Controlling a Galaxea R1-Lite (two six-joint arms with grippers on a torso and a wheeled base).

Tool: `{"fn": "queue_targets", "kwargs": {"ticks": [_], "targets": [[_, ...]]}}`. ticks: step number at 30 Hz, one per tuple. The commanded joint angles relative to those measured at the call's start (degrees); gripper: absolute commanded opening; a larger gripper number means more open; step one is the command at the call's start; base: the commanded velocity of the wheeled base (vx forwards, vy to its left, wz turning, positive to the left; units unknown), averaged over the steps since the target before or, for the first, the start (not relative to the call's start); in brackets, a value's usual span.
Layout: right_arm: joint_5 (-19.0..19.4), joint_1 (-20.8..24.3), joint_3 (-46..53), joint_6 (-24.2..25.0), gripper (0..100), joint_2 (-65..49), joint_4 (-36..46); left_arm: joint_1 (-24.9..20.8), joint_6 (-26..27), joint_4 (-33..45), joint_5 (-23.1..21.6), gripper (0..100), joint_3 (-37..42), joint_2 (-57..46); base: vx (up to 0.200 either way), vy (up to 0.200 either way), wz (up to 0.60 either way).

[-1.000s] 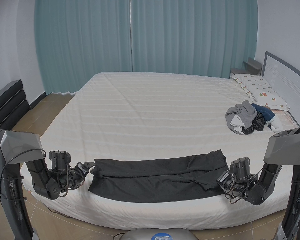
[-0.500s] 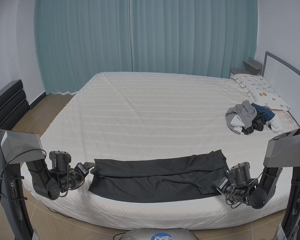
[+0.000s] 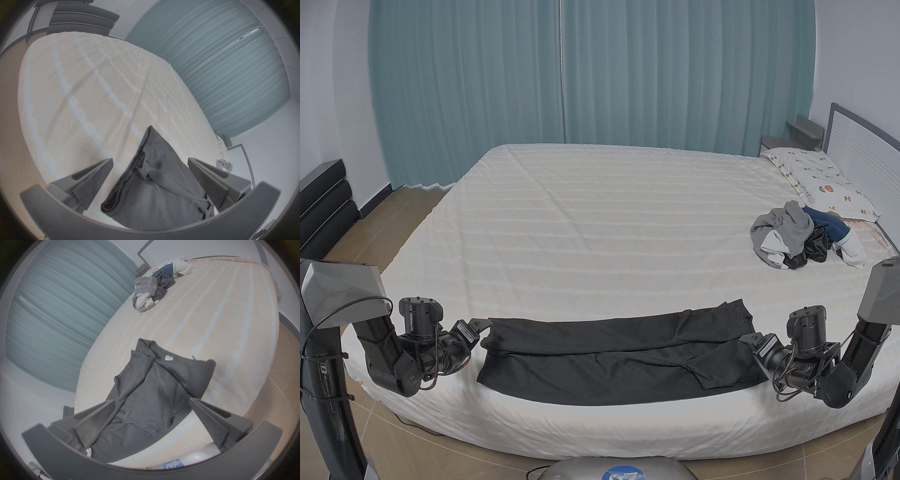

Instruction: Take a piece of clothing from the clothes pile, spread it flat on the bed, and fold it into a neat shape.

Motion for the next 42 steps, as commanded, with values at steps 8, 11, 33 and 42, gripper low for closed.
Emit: {"fn": "queue_targets", "kwargs": {"ticks": [8, 11, 33, 42], "targets": [[0.97, -0.19, 0.91, 0.15, 100, -3.11, -0.11, -3.46, 7.69, 0.02, -2.57, 100, -1.26, 2.20, 0.000, 0.000, 0.00], [1.76, -0.19, 1.44, 0.24, 100, -3.55, -0.46, -3.28, 10.68, 0.90, -1.95, 100, -1.53, 1.67, 0.000, 0.000, 0.00], [3.43, 0.34, 3.99, -0.11, 100, -2.85, -5.91, -4.25, 21.31, 8.19, 0.42, 100, -11.19, 6.77, 0.000, 0.000, 0.00], [3.87, 0.43, 3.99, -0.02, 100, -2.76, -5.91, -5.13, 22.10, 8.02, 1.03, 100, -11.28, 7.65, 0.000, 0.000, 0.00]]}}
